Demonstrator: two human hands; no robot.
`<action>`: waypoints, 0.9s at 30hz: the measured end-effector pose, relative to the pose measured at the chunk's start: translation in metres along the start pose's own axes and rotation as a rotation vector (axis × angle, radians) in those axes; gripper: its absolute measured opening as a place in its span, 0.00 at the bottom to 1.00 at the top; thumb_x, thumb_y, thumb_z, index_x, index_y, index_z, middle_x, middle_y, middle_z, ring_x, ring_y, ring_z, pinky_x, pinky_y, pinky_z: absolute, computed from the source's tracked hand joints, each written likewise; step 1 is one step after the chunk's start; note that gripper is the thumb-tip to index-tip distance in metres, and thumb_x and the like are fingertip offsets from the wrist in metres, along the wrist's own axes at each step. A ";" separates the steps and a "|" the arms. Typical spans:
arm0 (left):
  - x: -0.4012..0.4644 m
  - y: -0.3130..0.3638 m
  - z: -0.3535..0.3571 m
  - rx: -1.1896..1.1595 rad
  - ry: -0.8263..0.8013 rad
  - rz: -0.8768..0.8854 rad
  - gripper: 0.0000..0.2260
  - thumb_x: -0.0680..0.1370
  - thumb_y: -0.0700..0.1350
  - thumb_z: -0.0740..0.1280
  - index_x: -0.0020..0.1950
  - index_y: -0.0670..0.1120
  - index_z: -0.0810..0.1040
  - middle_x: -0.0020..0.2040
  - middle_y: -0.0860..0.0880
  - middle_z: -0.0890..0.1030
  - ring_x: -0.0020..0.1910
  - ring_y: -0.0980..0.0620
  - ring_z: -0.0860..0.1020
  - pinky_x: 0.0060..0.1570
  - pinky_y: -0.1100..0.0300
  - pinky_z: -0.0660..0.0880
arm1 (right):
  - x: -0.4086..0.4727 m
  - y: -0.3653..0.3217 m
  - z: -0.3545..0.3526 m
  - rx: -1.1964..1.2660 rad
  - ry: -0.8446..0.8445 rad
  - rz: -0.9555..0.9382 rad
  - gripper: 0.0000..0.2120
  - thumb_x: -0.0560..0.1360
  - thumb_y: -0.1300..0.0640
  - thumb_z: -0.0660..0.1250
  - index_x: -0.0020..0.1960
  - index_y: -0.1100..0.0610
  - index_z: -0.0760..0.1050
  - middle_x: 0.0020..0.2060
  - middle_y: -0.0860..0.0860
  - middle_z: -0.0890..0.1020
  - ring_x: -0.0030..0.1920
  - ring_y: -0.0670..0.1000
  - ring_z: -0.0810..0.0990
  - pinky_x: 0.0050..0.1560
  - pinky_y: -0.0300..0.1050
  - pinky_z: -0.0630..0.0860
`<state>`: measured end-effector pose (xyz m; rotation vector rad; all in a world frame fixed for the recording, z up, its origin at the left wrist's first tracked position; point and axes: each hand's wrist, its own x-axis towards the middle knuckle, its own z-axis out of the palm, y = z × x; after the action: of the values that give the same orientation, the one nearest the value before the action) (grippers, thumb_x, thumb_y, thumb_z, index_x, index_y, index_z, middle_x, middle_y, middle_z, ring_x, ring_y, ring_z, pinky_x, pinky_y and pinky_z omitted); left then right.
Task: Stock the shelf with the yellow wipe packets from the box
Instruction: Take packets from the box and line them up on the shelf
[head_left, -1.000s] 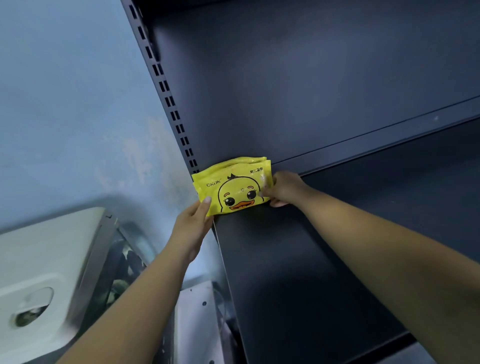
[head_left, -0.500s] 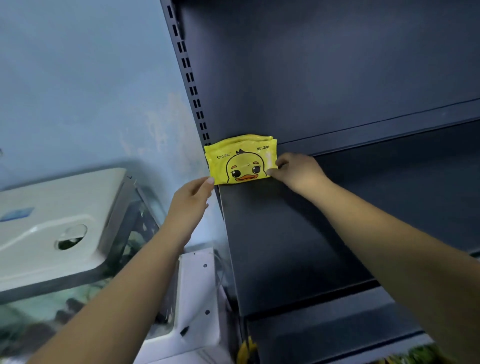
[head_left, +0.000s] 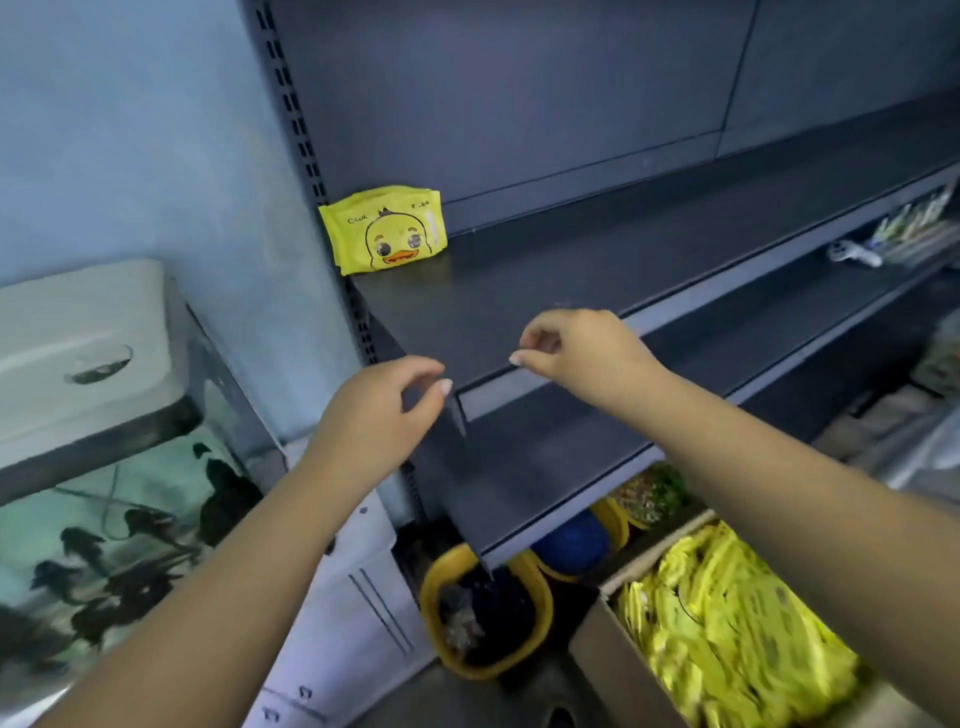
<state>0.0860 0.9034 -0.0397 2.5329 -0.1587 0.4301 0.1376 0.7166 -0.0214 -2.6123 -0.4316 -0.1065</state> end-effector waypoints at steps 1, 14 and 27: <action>-0.013 0.001 0.004 -0.007 -0.023 0.026 0.12 0.78 0.47 0.62 0.59 0.47 0.77 0.53 0.53 0.80 0.47 0.54 0.75 0.39 0.72 0.63 | -0.020 0.003 0.003 -0.006 -0.010 0.031 0.11 0.75 0.48 0.64 0.51 0.54 0.76 0.47 0.50 0.80 0.51 0.52 0.77 0.50 0.45 0.74; -0.121 0.037 0.093 -0.107 -0.399 0.200 0.10 0.78 0.47 0.62 0.55 0.45 0.78 0.52 0.50 0.79 0.54 0.53 0.73 0.47 0.64 0.65 | -0.208 0.090 0.022 -0.138 -0.082 0.504 0.14 0.74 0.45 0.64 0.48 0.56 0.77 0.47 0.53 0.82 0.50 0.54 0.79 0.47 0.46 0.75; -0.132 0.072 0.220 -0.008 -0.644 0.083 0.10 0.77 0.47 0.62 0.53 0.46 0.79 0.49 0.51 0.80 0.51 0.52 0.76 0.47 0.58 0.72 | -0.262 0.244 0.067 -0.014 -0.337 0.769 0.17 0.76 0.44 0.62 0.55 0.55 0.76 0.55 0.52 0.80 0.56 0.54 0.76 0.50 0.44 0.72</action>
<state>0.0063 0.7257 -0.2220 2.5746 -0.5021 -0.3709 -0.0327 0.4713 -0.2312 -2.6216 0.4828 0.5879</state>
